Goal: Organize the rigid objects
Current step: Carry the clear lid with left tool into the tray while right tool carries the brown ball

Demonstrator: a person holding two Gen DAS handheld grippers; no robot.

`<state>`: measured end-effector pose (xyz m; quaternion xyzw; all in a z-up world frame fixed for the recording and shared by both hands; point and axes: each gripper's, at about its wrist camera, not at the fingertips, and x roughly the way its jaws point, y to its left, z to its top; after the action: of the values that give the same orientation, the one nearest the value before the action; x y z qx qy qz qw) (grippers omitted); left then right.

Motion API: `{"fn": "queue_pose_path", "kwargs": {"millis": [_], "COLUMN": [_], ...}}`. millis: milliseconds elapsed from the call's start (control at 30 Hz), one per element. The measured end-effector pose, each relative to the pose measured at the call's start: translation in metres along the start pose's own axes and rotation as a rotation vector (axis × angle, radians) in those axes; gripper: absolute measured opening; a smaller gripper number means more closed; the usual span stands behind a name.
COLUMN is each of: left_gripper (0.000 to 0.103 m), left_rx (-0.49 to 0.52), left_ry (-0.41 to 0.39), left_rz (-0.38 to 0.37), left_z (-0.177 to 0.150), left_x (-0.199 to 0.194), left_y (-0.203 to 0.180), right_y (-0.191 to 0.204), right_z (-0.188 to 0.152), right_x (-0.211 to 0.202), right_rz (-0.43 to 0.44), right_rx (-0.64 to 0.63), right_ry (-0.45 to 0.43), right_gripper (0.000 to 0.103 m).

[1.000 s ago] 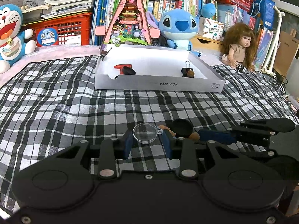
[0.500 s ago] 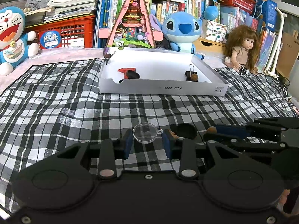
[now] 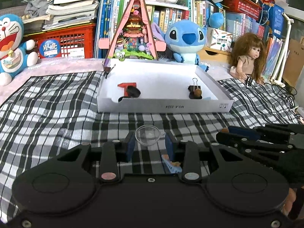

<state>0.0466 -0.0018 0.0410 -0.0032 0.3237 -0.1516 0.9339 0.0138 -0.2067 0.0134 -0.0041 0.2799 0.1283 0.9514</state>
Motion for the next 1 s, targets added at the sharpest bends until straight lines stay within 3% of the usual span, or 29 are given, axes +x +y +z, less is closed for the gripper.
{"fn": "queue_pose_path", "kwargs": {"millis": [1000], "left_gripper": [0.032], "left_rx": [-0.093], "left_ry": [0.013], "left_rz": [0.011], "left_z": [0.067], "left_x": [0.060], "left_y": [0.017], "right_y": [-0.050], "right_z": [0.060], "right_x": [0.036], "right_rz": [-0.093], "right_rx": [0.124], "right_ry": [-0.005], "right_gripper": [0.027]}}
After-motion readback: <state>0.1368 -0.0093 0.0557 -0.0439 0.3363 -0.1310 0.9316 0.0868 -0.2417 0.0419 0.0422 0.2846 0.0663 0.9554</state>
